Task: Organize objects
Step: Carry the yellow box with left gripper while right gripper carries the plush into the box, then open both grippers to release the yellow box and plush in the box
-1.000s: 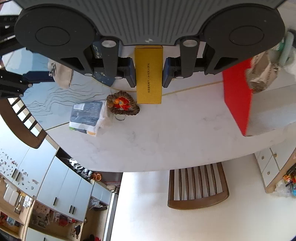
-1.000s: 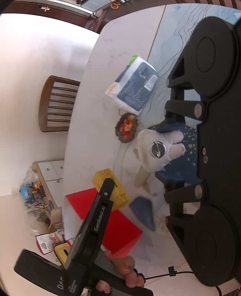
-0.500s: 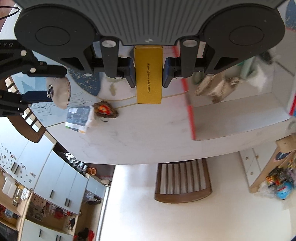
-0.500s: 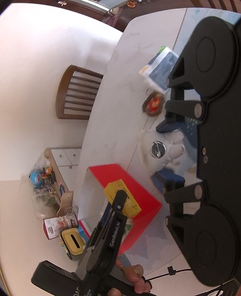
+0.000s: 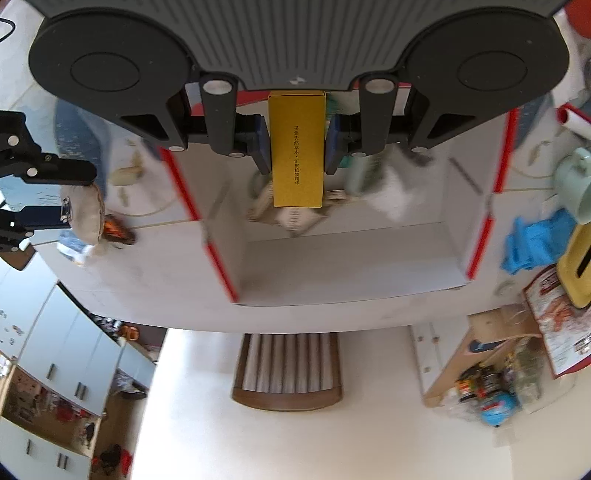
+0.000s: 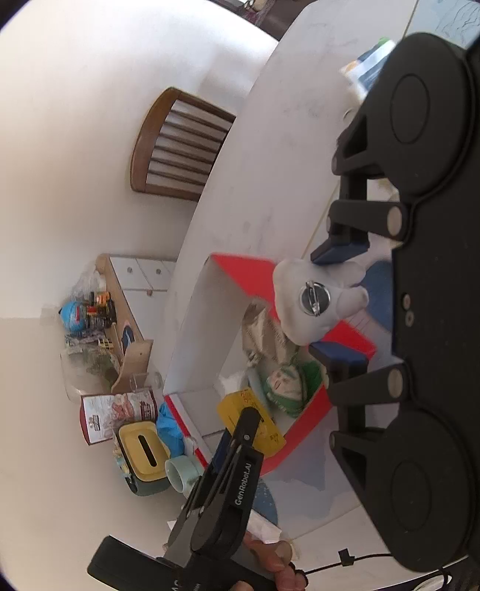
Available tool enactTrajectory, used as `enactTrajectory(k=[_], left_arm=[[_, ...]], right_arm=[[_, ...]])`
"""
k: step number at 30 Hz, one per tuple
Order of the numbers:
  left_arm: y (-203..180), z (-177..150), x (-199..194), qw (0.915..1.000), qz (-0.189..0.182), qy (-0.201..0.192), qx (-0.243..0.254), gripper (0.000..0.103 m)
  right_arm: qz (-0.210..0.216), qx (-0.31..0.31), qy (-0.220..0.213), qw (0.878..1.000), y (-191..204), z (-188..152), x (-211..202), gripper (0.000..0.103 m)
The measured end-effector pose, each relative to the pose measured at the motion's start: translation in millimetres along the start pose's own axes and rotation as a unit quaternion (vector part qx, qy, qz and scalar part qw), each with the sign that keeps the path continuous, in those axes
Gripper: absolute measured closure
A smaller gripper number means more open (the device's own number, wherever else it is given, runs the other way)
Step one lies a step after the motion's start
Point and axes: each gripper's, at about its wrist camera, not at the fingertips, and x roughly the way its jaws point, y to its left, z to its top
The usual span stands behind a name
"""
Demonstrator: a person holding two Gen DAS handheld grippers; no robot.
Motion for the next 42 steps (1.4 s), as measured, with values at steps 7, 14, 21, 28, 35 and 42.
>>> enactTrajectory(k=[7, 14, 21, 28, 35, 42], left_arm=[[43.4, 5.8, 6.7, 0.9997, 0.023, -0.003, -0.007, 0.074], [70.7, 15.1, 28.9, 0.9993, 0.036, 0.009, -0.003, 0.074], [84.2, 14.0, 53.1, 0.9982, 0.048, 0.036, 0.002, 0.074], [89.2, 10.2, 70.8, 0.9968, 0.053, 0.06, 0.008, 0.074], [86.9, 1.9, 82.8, 0.9956, 0.044, 0.081, 0.015, 0.074], [87.4, -1.8, 89.6, 0.9944, 0.034, 0.1, 0.012, 0.074]], right_arm=[[0.005, 0.0, 0.009, 1.0, 24.7, 25.3, 32.7, 0.059], [0.006, 0.002, 0.033, 0.999, 43.9, 43.5, 74.8, 0.059], [0.001, -0.007, 0.054, 0.999, 61.1, 54.2, 115.1, 0.059], [0.001, -0.016, 0.08, 0.997, 69.7, 54.8, 151.8, 0.059], [-0.003, -0.026, 0.096, 0.995, 74.3, 48.5, 167.1, 0.058], [0.002, -0.027, 0.093, 0.995, 73.3, 49.6, 161.3, 0.049]])
